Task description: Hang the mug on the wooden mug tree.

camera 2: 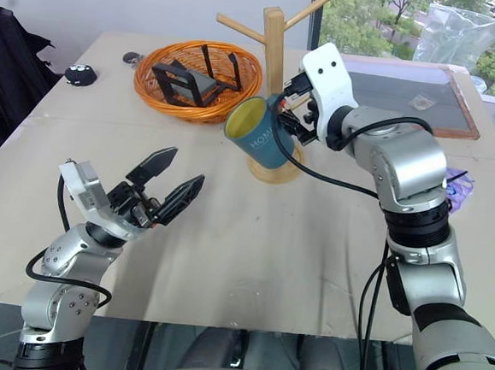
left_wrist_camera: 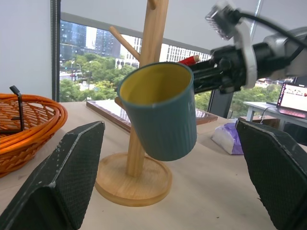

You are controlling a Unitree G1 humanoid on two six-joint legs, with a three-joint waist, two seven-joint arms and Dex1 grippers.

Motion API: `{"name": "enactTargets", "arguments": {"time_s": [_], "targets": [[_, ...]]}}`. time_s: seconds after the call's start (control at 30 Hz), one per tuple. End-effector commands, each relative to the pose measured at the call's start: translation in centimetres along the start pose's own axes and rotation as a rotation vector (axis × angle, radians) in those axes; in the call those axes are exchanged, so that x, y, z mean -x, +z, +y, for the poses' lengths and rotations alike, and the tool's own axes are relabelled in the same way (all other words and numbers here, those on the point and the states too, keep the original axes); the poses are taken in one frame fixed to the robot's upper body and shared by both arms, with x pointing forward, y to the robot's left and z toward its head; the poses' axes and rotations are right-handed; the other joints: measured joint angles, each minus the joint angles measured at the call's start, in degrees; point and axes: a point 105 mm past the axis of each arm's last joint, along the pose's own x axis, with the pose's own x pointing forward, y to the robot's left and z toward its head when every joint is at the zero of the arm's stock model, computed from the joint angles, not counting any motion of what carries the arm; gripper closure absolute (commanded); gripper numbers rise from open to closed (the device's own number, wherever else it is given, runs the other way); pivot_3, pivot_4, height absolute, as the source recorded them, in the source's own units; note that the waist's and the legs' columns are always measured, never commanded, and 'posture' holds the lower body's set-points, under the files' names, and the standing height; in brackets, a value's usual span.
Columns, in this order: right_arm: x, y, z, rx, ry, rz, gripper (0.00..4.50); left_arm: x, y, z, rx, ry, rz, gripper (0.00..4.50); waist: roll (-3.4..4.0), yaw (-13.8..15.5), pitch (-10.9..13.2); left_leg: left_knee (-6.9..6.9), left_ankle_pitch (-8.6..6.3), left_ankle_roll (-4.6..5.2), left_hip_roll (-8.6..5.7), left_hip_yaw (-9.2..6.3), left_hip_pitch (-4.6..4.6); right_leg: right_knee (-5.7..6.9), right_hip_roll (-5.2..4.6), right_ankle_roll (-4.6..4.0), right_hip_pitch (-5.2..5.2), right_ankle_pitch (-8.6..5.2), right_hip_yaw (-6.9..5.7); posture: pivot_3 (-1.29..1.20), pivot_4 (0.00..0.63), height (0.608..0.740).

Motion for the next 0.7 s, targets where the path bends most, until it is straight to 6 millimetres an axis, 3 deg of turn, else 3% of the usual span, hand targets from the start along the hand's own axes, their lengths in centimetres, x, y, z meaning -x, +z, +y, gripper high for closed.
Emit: {"name": "enactTargets", "arguments": {"time_s": [0.03,0.2,0.3,0.4,0.47,0.57,0.7], "targets": [[2.5,0.9,-0.5,-0.010,0.015,-0.057,0.47,-0.1,0.4,-0.4,-0.023,-0.025,0.001,0.00,-0.01,0.03,0.00,0.00,0.00,0.00,0.00,-0.01,0.00,-0.01,-0.01,0.00,0.01,0.00,0.00,0.00,0.150,0.740],[6.4,-2.6,0.7,-0.046,0.193,-0.059,0.47,0.4,-1.5,-1.1,0.019,-0.050,0.125,0.00,-0.07,0.28,-0.04,0.00,-0.01,0.02,-0.01,-0.01,-0.01,-0.02,-0.01,0.00,0.04,0.00,-0.01,0.00,0.150,0.740],[8.9,-6.9,1.7,-0.065,0.234,-0.127,0.47,1.6,-4.3,-1.3,0.038,-0.034,0.299,0.00,-0.14,0.30,-0.08,-0.04,-0.15,0.26,-0.01,0.01,-0.02,-0.11,-0.01,0.01,0.06,0.00,0.00,0.00,0.150,0.740],[11.1,-11.4,4.0,-0.176,0.322,-0.128,0.47,3.4,-6.9,-1.7,0.034,-0.011,0.479,0.00,-0.12,0.21,-0.09,-0.14,-0.16,0.29,0.00,-0.02,0.01,-0.13,0.00,0.01,0.09,-0.01,-0.04,0.00,0.150,0.740],[11.6,-13.9,4.1,-0.250,0.287,-0.109,0.22,4.1,-7.6,-2.2,0.030,-0.011,0.536,0.00,-0.04,-0.79,-0.01,-0.09,-0.16,0.29,0.02,0.18,0.05,-0.08,0.00,0.03,0.05,0.00,0.16,0.00,0.150,0.740],[12.5,-17.8,3.5,-0.270,0.187,-0.092,0.22,4.9,-8.3,-2.8,0.030,-0.004,0.585,0.00,-0.19,-1.03,-0.03,-0.09,-0.18,0.34,0.23,0.24,1.03,-0.10,0.06,0.03,1.01,0.01,0.16,0.00,0.150,0.740],[13.2,-20.1,2.9,-0.230,0.120,-0.093,0.22,5.5,-8.8,-3.1,0.006,0.013,0.621,0.00,-0.19,-0.70,-0.02,-0.12,-0.19,0.32,0.27,0.17,1.24,-0.16,0.07,0.02,1.21,0.00,0.13,0.00,0.150,0.740]]}}
